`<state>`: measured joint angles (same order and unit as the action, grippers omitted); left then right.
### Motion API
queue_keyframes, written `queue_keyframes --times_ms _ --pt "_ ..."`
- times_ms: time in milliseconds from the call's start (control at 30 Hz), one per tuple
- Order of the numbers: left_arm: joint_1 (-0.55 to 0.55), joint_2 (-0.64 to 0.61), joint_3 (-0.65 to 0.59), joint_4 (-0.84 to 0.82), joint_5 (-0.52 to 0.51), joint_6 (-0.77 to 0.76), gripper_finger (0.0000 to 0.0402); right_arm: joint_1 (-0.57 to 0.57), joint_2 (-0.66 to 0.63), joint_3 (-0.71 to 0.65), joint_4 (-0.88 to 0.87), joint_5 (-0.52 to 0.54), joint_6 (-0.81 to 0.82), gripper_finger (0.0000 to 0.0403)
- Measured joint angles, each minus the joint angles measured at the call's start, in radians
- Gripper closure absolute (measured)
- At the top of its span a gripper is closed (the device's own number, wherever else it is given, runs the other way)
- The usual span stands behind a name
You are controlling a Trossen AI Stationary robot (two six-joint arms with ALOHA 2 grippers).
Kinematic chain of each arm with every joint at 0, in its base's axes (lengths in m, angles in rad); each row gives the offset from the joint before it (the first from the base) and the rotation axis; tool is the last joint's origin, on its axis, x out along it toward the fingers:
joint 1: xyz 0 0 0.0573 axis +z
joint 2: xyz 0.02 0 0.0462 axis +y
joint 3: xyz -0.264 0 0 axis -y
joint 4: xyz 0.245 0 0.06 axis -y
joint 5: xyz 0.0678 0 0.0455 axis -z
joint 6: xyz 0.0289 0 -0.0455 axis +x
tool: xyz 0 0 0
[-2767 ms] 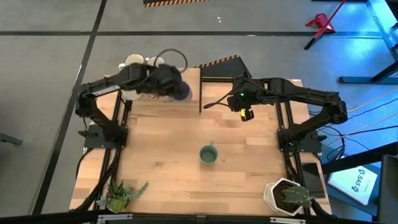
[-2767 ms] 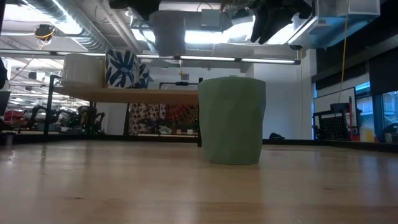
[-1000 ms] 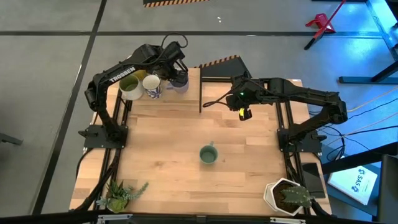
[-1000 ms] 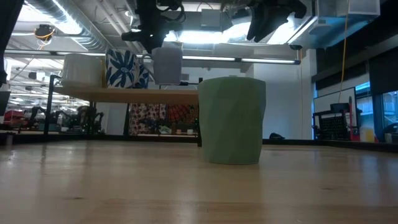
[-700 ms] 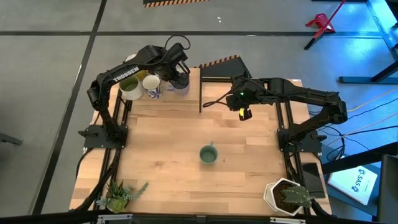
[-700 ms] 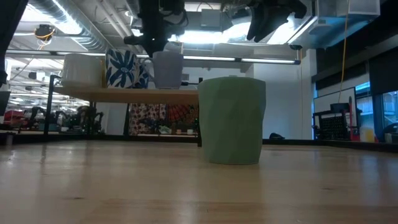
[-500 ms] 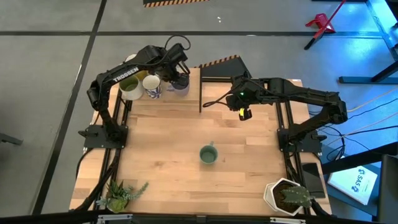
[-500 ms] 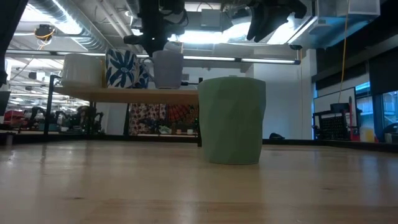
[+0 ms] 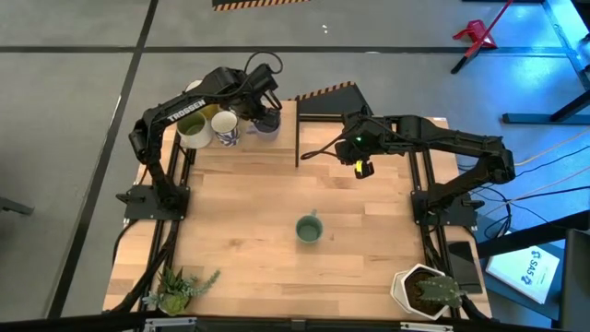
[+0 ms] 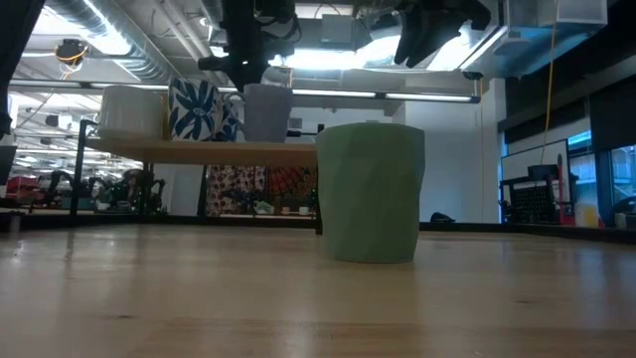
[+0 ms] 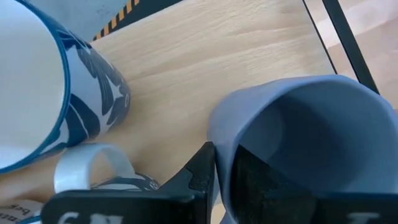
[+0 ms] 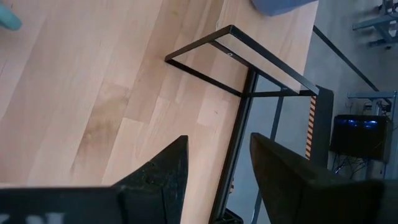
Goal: Place coffee mugs
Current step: Put the purple cup on the shelf
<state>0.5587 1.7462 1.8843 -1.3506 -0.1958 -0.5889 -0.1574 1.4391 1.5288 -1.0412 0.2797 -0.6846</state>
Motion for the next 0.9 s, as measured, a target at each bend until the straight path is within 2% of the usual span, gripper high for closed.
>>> queue_keyframes --times_ms 233,700,900 --pt "-0.001 0.0 0.0 0.001 -0.021 0.026 0.036 0.0 0.0 0.0 0.0 0.0 0.0 0.024" --pt "-0.001 -0.009 0.0 0.053 -0.038 0.075 0.0292 0.0 0.0 0.0 0.0 -0.002 0.0 0.024" --pt "-0.003 -0.046 0.0 0.072 0.012 0.077 0.0289 0.0 0.0 0.0 -0.001 -0.002 0.0 0.024"
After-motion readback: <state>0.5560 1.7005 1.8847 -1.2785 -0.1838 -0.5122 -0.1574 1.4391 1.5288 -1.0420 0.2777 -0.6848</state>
